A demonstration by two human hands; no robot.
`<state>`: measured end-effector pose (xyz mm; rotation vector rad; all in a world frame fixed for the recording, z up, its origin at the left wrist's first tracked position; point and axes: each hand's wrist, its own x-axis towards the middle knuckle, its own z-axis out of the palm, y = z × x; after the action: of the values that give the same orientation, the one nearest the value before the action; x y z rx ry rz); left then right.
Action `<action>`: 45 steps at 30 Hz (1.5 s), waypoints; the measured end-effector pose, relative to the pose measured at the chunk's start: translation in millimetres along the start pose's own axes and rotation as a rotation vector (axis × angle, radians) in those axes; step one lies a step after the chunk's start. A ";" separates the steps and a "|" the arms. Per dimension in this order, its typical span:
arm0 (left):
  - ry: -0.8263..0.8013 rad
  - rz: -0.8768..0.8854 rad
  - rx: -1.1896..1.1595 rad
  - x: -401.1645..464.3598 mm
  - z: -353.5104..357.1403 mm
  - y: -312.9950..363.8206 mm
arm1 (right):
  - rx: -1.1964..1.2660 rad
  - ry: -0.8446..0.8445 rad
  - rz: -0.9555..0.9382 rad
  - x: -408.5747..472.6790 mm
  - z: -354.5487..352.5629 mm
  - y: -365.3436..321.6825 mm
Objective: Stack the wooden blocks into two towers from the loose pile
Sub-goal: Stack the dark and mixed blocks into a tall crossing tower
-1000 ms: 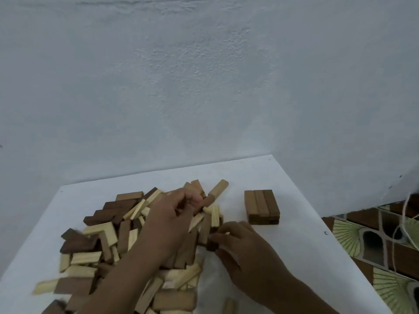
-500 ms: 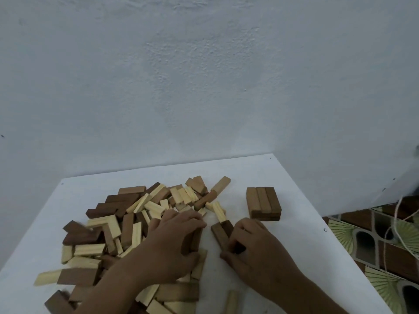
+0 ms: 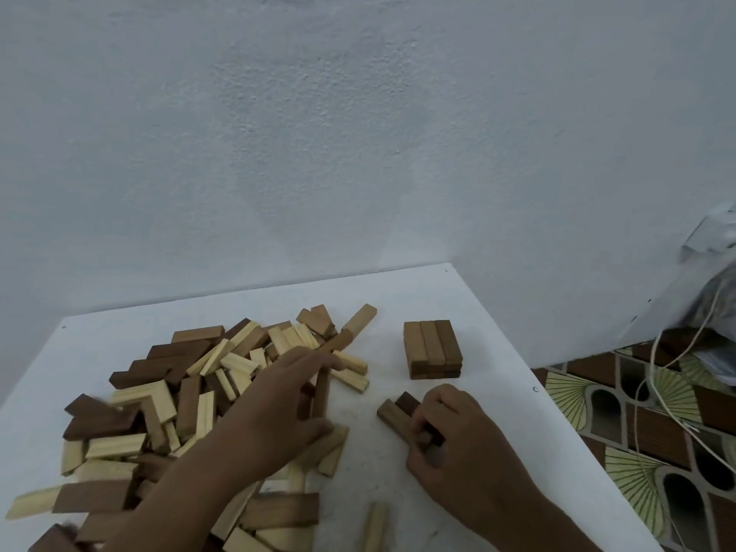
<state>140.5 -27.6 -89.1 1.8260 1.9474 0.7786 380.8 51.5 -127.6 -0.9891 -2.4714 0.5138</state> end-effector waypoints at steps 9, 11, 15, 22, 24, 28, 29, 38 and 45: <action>0.225 -0.020 -0.236 11.4 22.9 43.6 | 0.011 0.031 0.035 -5.6 -5.3 13.3; 0.136 -0.017 -0.198 12.7 37.5 49.5 | 0.019 0.043 0.049 -6.5 -5.5 13.8; 0.088 -0.005 -0.065 14.1 55.0 48.1 | 0.034 0.039 0.039 -9.6 -6.2 18.3; 0.015 0.082 0.100 17.9 58.5 46.9 | 0.104 -0.072 -0.020 -11.6 -16.0 26.4; 0.007 0.082 0.078 18.0 58.8 45.6 | 0.118 -0.091 -0.027 -9.2 -19.9 28.0; -0.022 0.015 0.043 16.6 60.1 45.6 | 0.101 -0.149 -0.031 -2.7 -23.3 31.7; -0.031 0.003 0.047 16.5 61.1 45.6 | 0.092 -0.161 -0.040 -1.7 -23.3 32.3; -0.041 -0.037 -0.001 17.7 59.3 50.0 | 0.087 -0.056 -0.164 2.4 -17.0 38.9; -0.014 -0.006 -0.034 19.1 61.0 45.6 | 0.070 -0.203 -0.035 -0.3 -30.9 25.7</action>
<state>211.4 0.9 -107.0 1.8010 1.9186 0.7906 411.1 74.2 -114.1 -0.9047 -2.6223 0.7160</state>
